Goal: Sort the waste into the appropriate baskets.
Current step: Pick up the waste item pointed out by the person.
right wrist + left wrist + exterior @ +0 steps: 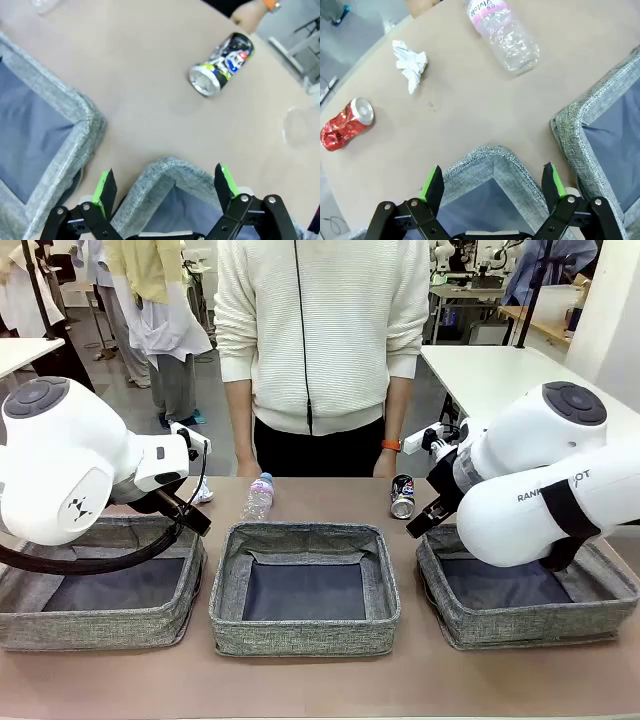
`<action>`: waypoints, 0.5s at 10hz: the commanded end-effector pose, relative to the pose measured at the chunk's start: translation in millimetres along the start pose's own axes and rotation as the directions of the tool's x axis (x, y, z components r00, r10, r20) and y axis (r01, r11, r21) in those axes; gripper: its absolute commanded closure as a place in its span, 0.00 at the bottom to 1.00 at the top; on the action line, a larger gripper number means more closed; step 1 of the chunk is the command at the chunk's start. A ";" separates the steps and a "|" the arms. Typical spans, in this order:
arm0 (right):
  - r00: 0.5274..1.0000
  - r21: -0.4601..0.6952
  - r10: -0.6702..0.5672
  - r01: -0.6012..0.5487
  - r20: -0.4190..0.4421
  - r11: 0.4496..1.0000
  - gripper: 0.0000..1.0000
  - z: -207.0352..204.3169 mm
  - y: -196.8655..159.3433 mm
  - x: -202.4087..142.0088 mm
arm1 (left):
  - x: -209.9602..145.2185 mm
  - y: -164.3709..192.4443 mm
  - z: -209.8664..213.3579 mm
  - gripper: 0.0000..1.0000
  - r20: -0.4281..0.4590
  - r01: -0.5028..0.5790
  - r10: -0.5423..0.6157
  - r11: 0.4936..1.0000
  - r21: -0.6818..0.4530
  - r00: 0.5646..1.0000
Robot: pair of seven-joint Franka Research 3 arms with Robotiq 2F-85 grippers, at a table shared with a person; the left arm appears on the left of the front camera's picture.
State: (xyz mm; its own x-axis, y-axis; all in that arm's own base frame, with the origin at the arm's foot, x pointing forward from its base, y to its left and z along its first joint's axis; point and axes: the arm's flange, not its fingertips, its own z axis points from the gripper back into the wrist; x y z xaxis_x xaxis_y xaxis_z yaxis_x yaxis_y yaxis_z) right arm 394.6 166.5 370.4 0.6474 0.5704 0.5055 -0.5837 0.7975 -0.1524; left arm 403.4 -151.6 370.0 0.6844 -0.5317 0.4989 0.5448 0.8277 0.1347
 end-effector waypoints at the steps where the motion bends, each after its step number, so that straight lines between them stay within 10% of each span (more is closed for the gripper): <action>1: 1.000 0.000 0.000 0.000 0.000 1.000 0.00 0.0 0.0 0.1 | 0.0 0.0 0.0 0.00 0.000 0.000 0.000 1.000 0.000 1.000; 5: 1.000 0.000 0.000 0.000 0.000 1.000 0.00 0.0 0.0 0.1 | 0.0 0.0 0.0 0.00 0.000 0.000 0.000 1.000 0.000 1.000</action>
State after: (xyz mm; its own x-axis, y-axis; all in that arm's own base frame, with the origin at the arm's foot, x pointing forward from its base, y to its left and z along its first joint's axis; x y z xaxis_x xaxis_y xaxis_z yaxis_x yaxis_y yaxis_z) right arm 394.5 166.5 370.4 0.6471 0.5709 0.5053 -0.5840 0.7973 -0.1528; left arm 403.4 -151.5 370.0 0.6846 -0.5313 0.4990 0.5445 0.8279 0.1345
